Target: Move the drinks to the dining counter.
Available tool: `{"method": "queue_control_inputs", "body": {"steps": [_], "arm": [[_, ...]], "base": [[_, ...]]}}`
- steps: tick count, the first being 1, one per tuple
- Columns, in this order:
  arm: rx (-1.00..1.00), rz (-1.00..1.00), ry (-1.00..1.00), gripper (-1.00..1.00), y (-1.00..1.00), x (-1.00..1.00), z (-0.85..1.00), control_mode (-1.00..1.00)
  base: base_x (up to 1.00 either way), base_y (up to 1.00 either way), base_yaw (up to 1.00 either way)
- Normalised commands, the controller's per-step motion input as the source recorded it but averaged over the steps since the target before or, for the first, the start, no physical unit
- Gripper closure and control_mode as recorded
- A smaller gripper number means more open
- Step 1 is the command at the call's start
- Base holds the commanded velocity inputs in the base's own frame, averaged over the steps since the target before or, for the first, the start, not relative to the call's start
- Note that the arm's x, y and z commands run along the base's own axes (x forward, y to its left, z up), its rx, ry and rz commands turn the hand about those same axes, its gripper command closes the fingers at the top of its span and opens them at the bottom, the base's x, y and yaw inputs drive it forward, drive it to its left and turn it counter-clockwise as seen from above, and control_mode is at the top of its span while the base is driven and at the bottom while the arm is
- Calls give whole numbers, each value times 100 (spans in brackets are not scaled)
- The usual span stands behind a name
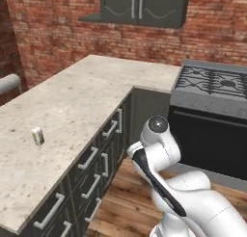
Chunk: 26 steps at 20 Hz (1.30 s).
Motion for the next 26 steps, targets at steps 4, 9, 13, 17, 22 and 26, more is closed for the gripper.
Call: {"method": "queue_control_inputs", "body": {"steps": [4, 9, 13, 17, 22, 26], "arm": [[0, 0, 0, 100, 0, 0, 0, 100], [0, 0, 0, 100, 0, 0, 0, 100], [0, 0, 0, 100, 0, 0, 0, 100], [0, 0, 0, 100, 0, 0, 0, 100], [0, 0, 0, 100, 0, 0, 0, 100], [0, 0, 0, 100, 0, 0, 0, 100]], "base": [[-38, -1, 74], [-10, -14, 64], [-18, -21, 63], [-27, -21, 64], [-26, -19, 30], [0, -9, 0]]}}
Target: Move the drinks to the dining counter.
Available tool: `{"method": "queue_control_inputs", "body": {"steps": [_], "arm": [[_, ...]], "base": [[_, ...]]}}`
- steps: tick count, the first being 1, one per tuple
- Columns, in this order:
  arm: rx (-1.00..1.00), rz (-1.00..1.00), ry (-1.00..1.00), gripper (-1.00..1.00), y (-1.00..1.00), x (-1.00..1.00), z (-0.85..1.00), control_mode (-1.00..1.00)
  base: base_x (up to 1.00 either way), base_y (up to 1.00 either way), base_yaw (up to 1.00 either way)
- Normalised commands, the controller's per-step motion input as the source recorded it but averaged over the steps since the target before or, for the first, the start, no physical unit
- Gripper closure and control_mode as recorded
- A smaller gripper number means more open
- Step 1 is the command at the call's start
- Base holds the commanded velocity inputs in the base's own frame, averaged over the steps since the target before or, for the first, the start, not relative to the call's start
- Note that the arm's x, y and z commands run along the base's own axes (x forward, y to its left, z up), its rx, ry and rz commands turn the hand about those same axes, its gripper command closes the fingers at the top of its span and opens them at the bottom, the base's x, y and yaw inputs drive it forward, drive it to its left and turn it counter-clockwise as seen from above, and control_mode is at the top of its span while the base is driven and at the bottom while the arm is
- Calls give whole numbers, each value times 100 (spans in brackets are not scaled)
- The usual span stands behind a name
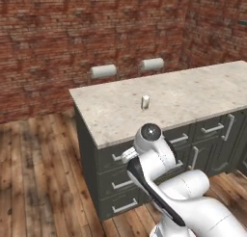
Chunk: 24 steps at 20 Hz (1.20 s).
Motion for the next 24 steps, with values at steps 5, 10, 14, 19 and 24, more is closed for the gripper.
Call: {"method": "queue_control_inputs", "body": {"steps": [5, 10, 14, 19, 24], "arm": [[0, 0, 0, 100, 0, 0, 0, 100], [0, 0, 0, 100, 0, 0, 0, 100], [0, 0, 0, 100, 0, 0, 0, 100], [0, 0, 0, 100, 0, 0, 0, 100], [0, 0, 0, 100, 0, 0, 0, 100]], "base": [[0, -42, 0], [30, -28, 0], [62, -10, 0], [32, -4, 0], [8, -13, 0]]}}
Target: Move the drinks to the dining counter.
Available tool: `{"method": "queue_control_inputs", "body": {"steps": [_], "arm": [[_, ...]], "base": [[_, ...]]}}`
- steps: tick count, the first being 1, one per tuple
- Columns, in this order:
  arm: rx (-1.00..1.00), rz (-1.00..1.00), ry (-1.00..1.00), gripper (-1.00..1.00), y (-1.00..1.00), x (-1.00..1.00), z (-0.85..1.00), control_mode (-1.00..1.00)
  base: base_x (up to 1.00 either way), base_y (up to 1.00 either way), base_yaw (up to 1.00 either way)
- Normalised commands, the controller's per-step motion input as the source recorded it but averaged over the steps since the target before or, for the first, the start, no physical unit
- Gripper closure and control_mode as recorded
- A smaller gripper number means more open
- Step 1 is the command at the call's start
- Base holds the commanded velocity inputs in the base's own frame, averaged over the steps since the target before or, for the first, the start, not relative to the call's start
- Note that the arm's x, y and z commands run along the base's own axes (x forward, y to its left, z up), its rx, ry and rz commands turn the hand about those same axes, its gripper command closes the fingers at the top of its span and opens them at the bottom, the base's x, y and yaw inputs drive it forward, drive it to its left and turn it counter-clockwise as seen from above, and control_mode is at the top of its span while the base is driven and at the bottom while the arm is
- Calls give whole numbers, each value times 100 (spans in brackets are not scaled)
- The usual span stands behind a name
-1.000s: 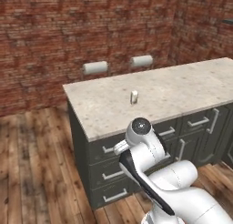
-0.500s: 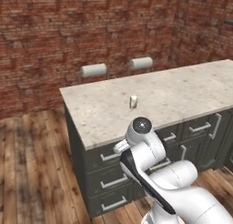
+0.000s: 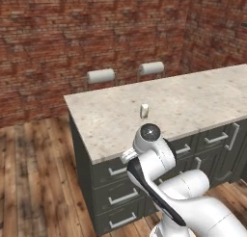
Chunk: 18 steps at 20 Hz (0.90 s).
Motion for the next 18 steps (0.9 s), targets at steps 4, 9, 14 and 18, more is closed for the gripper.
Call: {"method": "queue_control_inputs", "body": {"steps": [4, 9, 14, 18], "arm": [[0, 0, 0, 100, 0, 0, 0, 100], [8, 0, 0, 100, -22, 0, 76, -100], [13, 1, 0, 100, -29, 6, 88, -100], [11, 1, 13, 100, -11, 77, 31, -100]], "base": [[8, -20, 1], [0, -4, 0], [0, 0, 0], [0, 0, 0]]}}
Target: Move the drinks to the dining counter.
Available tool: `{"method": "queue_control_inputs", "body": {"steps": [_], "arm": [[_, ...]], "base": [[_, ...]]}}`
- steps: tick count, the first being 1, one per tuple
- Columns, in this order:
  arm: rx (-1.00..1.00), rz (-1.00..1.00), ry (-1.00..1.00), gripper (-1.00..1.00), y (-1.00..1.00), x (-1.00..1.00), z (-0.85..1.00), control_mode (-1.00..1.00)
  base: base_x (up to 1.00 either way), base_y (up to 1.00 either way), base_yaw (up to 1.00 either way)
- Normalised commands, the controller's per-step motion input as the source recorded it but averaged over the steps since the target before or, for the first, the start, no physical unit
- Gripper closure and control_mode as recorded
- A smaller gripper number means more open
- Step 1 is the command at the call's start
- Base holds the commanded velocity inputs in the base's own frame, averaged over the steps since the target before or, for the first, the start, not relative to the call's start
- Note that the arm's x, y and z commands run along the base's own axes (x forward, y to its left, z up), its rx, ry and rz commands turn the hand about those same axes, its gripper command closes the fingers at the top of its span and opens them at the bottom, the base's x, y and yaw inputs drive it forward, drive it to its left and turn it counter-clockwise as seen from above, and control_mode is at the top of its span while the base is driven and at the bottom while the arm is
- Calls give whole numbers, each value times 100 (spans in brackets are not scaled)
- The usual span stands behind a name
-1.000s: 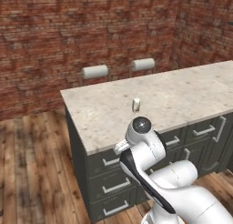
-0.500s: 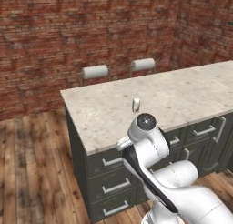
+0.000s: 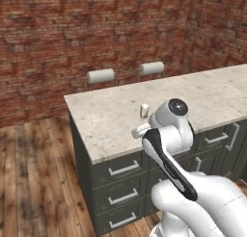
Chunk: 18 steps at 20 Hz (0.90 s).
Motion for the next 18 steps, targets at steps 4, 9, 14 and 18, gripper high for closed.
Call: {"method": "queue_control_inputs", "body": {"steps": [4, 9, 14, 18], "arm": [[0, 0, 18, 100, 0, 94, 24, -100], [0, 0, 28, 100, 0, 100, 13, -100], [0, -2, 30, 100, 0, 92, 0, -100], [0, 0, 3, 100, 0, 5, 0, -100]], "base": [[0, 0, 0], [0, 0, 0], [0, 0, 0], [0, 0, 0]]}}
